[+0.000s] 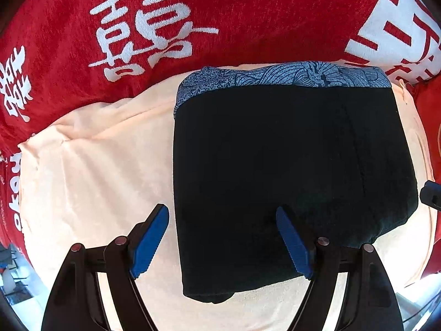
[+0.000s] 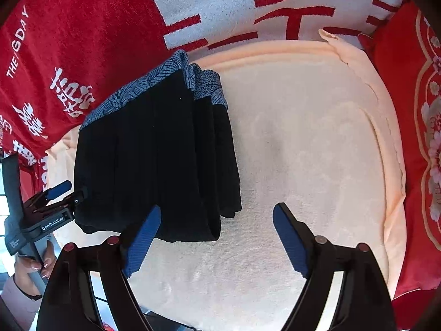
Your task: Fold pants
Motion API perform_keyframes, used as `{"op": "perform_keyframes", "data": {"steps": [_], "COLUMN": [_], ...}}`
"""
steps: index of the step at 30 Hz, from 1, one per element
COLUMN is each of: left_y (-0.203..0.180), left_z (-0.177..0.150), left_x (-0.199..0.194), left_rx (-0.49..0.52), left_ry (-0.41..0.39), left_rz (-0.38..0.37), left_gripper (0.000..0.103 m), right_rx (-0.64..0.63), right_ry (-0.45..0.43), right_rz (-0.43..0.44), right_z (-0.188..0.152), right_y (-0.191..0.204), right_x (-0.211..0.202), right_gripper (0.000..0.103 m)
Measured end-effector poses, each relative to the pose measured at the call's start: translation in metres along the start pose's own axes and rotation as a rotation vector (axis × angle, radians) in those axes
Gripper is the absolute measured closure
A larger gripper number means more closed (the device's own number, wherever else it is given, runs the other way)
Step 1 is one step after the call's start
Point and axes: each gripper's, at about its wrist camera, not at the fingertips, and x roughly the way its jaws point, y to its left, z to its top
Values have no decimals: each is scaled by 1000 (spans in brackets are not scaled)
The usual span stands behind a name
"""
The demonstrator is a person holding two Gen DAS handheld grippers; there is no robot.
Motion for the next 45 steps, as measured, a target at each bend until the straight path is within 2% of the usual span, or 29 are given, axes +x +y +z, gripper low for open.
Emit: {"op": "perform_keyframes", "data": {"steps": [12, 17, 22, 26, 29, 32, 34, 40, 45], "left_y": [-1, 14, 56, 82, 91, 93, 94, 105, 108], "left_z": [6, 10, 23, 32, 34, 38, 40, 40, 46], "left_x": [0, -3, 2, 29, 36, 42, 45, 49, 61], "left_rx": [-7, -41, -105, -129, -111, -77, -69, -46, -50], "left_ry": [45, 56, 28, 94, 84, 81, 84, 73, 105], "left_rz": [8, -52, -145, -287, -370, -413, -443, -505, -574], "left_gripper": [22, 22, 22, 22, 22, 22, 22, 22, 22], "right_rx": [-8, -13, -37, -34, -5, 17, 24, 32, -3], "right_ry": [7, 6, 11, 36, 54, 73, 87, 142, 178], "right_rz": [5, 13, 42, 105, 169, 286, 333, 408, 494], "right_z": [3, 6, 16, 30, 41, 48, 51, 59, 51], "right_y": [4, 4, 0, -11, -21, -28, -30, -40, -35], "right_x": [4, 4, 4, 17, 28, 36, 43, 69, 79], "right_gripper": [17, 17, 17, 17, 17, 17, 17, 17, 17]}}
